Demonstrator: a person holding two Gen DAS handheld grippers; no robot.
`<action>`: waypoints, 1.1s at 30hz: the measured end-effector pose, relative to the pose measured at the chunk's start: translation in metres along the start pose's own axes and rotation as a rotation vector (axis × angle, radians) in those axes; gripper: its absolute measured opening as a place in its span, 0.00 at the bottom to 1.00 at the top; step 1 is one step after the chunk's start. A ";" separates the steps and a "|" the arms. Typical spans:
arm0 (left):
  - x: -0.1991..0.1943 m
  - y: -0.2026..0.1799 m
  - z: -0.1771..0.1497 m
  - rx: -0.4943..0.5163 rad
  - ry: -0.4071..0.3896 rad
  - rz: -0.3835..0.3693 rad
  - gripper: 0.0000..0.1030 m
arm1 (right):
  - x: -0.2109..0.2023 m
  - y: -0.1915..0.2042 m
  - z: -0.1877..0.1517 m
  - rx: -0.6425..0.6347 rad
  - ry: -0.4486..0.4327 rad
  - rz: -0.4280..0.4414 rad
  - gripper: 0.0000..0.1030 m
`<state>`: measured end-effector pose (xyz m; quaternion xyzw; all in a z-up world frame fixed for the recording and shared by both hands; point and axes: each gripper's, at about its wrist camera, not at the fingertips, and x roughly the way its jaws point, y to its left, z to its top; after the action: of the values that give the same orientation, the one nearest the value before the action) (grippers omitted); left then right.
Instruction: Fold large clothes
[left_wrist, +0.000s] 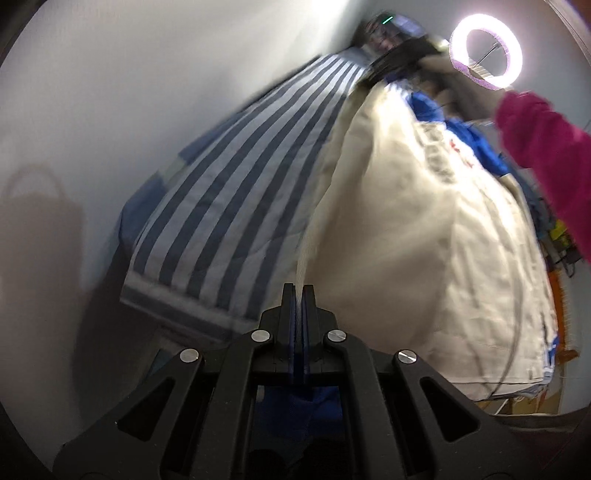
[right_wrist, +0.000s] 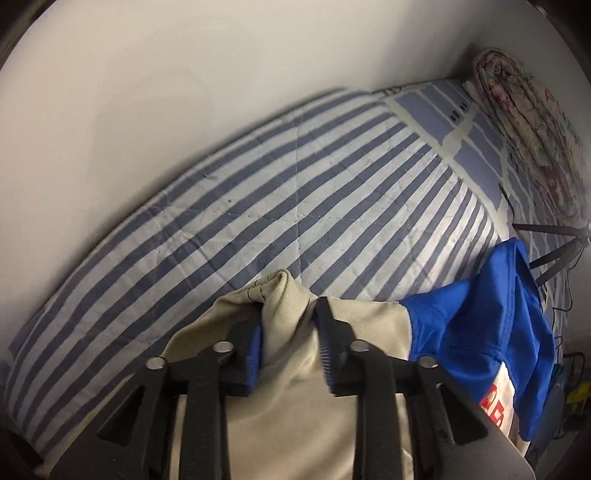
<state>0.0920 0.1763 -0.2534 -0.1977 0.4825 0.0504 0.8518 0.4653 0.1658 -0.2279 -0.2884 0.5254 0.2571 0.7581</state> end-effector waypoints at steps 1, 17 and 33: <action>0.002 -0.001 -0.001 0.008 0.007 -0.001 0.00 | -0.011 -0.006 -0.005 0.012 -0.029 0.022 0.33; -0.012 -0.018 0.007 0.029 -0.047 -0.036 0.06 | 0.009 -0.152 -0.107 0.558 -0.042 0.024 0.54; 0.036 -0.044 -0.002 0.079 0.081 -0.076 0.06 | 0.018 -0.193 -0.125 0.682 -0.124 0.234 0.13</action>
<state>0.1209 0.1317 -0.2719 -0.1839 0.5102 -0.0090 0.8401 0.5232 -0.0566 -0.2478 0.0590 0.5633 0.1693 0.8066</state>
